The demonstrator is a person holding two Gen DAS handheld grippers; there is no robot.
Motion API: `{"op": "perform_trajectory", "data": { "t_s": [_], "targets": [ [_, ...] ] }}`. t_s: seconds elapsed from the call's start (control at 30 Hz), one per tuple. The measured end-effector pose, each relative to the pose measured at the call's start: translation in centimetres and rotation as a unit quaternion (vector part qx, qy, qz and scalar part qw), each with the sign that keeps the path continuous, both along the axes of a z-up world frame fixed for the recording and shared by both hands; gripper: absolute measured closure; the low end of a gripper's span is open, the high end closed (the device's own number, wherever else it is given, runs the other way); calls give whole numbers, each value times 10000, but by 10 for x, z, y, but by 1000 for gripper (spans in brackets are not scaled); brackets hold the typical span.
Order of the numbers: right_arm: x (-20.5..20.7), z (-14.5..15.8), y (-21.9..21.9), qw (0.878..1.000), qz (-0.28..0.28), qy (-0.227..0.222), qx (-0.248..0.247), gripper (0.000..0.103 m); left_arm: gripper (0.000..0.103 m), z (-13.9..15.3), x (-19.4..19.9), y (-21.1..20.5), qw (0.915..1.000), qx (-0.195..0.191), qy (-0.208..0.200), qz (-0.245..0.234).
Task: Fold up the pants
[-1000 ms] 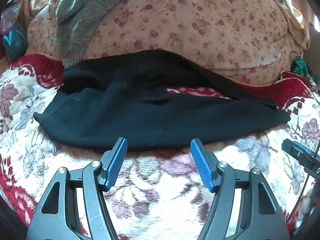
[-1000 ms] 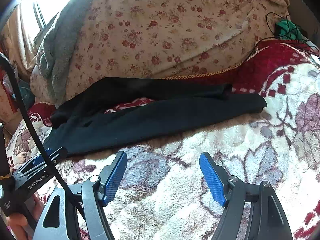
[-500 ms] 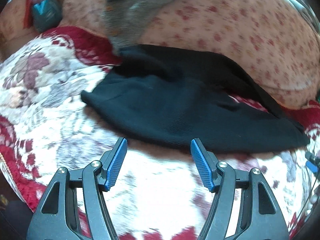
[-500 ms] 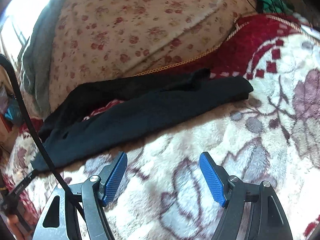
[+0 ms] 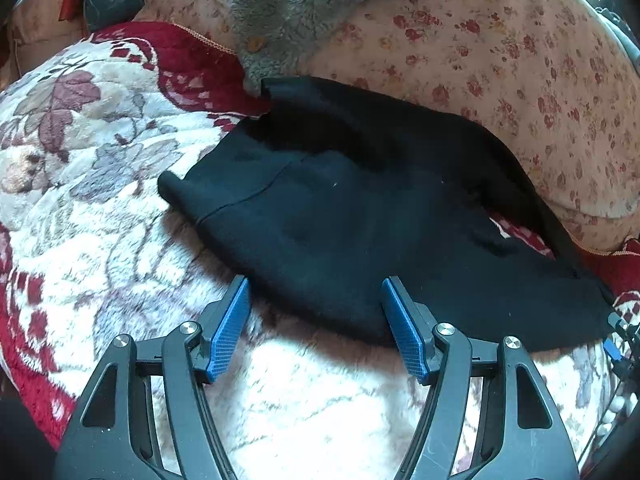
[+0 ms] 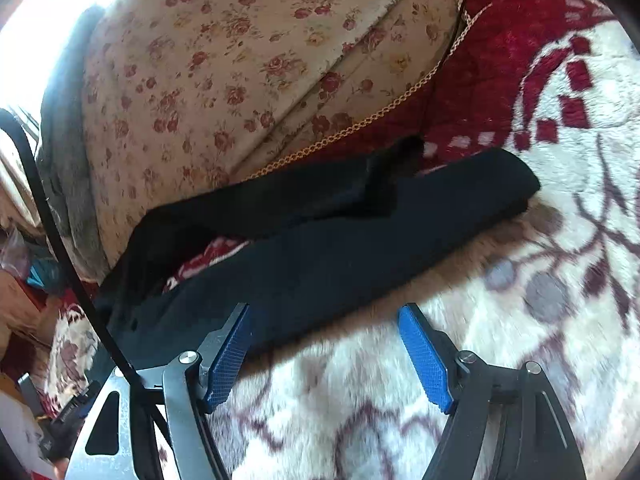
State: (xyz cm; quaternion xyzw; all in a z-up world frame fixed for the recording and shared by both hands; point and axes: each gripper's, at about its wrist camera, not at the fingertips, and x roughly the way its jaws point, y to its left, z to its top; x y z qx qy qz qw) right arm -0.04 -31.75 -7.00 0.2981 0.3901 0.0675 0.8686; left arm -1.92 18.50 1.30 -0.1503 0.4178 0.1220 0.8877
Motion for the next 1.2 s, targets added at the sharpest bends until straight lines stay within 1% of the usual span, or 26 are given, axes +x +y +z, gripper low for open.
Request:
{"op": "perform_trajectory", "data": {
  "t_s": [0.2,0.33,0.4,0.43,0.5,0.53,0.57,0.6,0.63,0.67,0.7,0.77,0.87,0.93,1.1,1.2],
  "targets": [
    [15,-2,-8,9995,-130,-58,273,29,36,-1,14,-2,10000,62,9,27],
    [21,-4,-13,9989,-199,-123,401,29,36,-1,22,-2,10000,-3,34,-2],
    [24,-5,-16,9986,-303,-150,409,39,36,-1,28,-2,9999,-71,71,-33],
    [24,-6,-18,9982,-354,-145,466,45,36,-1,31,-2,9998,-142,85,-53],
    [25,-9,-23,9970,-439,-153,621,53,37,-1,35,0,9995,-298,74,-109],
    [24,-12,-28,9958,-501,-156,756,58,41,-1,36,1,9992,-376,68,-133],
    [24,-13,-30,9949,-528,-162,841,64,58,-2,37,4,9986,-505,56,-143],
    [24,-14,-33,9941,-546,-166,927,68,77,-2,38,7,9982,-578,61,-123],
    [23,-16,-36,9929,-566,-170,1031,72,82,-3,39,9,9979,-638,90,-99],
    [23,-17,-37,9921,-568,-195,1100,76,84,-4,40,13,9970,-759,107,-89],
    [23,-17,-38,9916,-563,-218,1141,78,89,-4,40,14,9967,-802,90,-90],
    [22,-15,-38,9914,-543,-285,1152,84,92,-1,36,13,9972,-740,0,-114],
    [18,-10,-36,9922,-505,-426,1061,89,94,6,29,9,9978,-620,-146,-171],
    [16,-6,-35,9927,-498,-475,994,90,94,10,27,9,9978,-609,-202,-178],
    [0,5,-34,9931,-458,-655,855,93,94,21,17,16,9965,-735,-350,-189],
    [-11,14,-33,9933,-416,-727,793,93,94,30,6,17,9961,-712,-454,-265]
  ]
}}
